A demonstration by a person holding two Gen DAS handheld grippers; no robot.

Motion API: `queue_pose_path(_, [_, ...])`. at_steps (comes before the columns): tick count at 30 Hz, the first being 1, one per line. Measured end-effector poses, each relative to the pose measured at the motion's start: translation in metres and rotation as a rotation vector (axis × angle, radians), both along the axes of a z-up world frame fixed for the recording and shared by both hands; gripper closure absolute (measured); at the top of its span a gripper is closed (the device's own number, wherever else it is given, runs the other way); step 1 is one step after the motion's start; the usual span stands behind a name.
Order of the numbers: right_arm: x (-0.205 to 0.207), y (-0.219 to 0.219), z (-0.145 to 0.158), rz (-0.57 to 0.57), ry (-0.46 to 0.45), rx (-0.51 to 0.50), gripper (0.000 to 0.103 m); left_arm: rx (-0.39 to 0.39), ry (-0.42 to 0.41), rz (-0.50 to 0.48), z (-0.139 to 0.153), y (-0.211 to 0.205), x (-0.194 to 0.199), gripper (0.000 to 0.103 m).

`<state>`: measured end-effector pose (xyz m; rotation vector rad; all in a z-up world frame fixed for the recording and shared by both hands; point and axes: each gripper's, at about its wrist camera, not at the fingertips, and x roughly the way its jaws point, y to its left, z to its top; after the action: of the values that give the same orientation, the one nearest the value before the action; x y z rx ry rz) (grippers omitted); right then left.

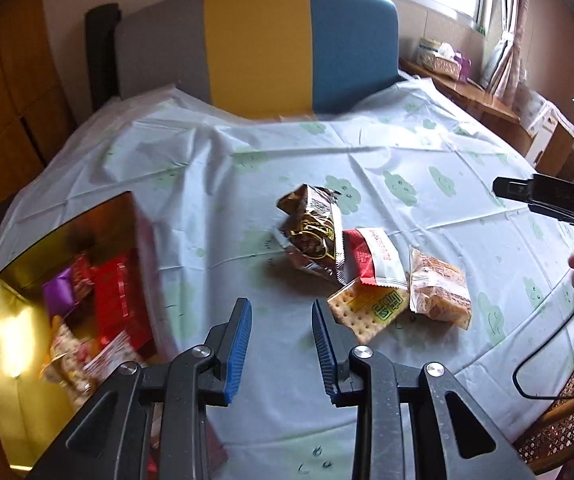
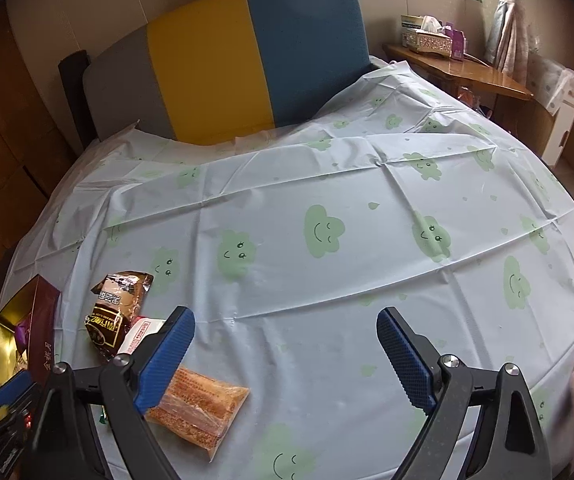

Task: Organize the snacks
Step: 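Grasp the brown chocolate bar with the left gripper and lift it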

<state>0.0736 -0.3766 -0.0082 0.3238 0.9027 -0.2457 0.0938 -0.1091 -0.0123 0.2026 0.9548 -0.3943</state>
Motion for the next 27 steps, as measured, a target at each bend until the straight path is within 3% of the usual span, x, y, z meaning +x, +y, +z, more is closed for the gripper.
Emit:
queue_pose_path(15, [0.002,0.004,0.001,0.035,-0.002,0.024,0.009,-0.025,0.121,-0.051,-0.034,-0.055,0.092,0.065])
queue_pose_path(22, [0.004,0.005,-0.001,0.043,0.003,0.029,0.009,0.048,0.17,-0.06,-0.066,-0.078,0.118,0.06])
queue_pose_path(27, [0.005,0.009,-0.002,0.059,0.004,0.014,0.009,-0.051,0.179,0.002,-0.066,-0.059,0.118,0.069])
